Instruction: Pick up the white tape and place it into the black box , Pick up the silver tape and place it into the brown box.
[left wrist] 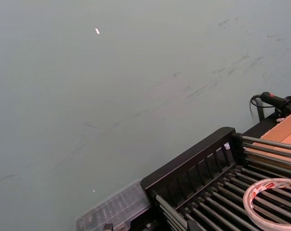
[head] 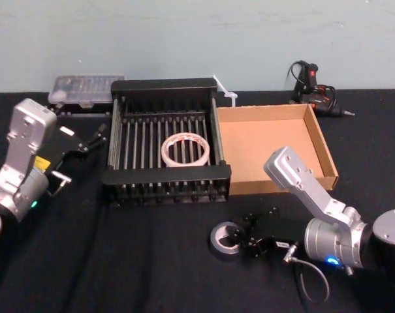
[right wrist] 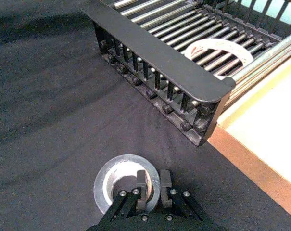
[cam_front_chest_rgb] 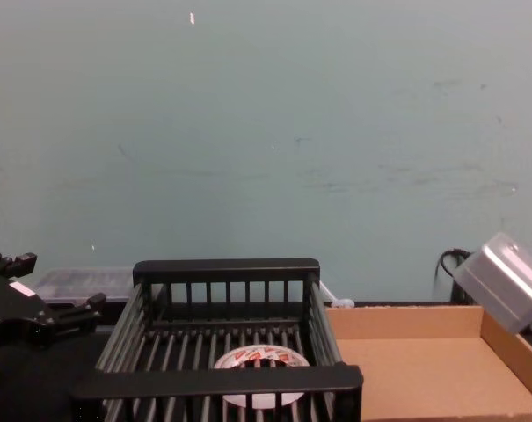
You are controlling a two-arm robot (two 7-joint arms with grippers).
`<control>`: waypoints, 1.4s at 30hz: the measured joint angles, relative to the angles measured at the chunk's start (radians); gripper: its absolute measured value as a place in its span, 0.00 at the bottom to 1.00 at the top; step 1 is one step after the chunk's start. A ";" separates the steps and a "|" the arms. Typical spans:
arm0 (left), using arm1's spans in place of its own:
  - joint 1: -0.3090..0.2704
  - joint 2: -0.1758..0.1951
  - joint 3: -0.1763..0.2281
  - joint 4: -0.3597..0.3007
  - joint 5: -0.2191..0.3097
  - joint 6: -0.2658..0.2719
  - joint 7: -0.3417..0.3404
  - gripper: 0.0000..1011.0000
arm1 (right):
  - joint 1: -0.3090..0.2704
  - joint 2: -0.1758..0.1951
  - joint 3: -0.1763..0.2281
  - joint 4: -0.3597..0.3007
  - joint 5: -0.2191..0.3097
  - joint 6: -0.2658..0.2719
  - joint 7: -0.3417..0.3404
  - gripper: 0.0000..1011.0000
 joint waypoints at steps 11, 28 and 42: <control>0.000 0.000 0.000 0.000 0.000 0.000 0.000 0.99 | 0.000 0.000 0.000 0.000 0.000 0.000 0.000 0.16; 0.000 0.000 0.000 0.000 0.000 0.000 0.000 0.99 | 0.000 0.000 0.000 0.000 0.000 0.000 0.000 0.16; 0.000 0.000 0.000 0.000 0.000 0.000 0.000 0.99 | -0.031 0.010 0.019 -0.053 0.015 -0.043 0.003 0.16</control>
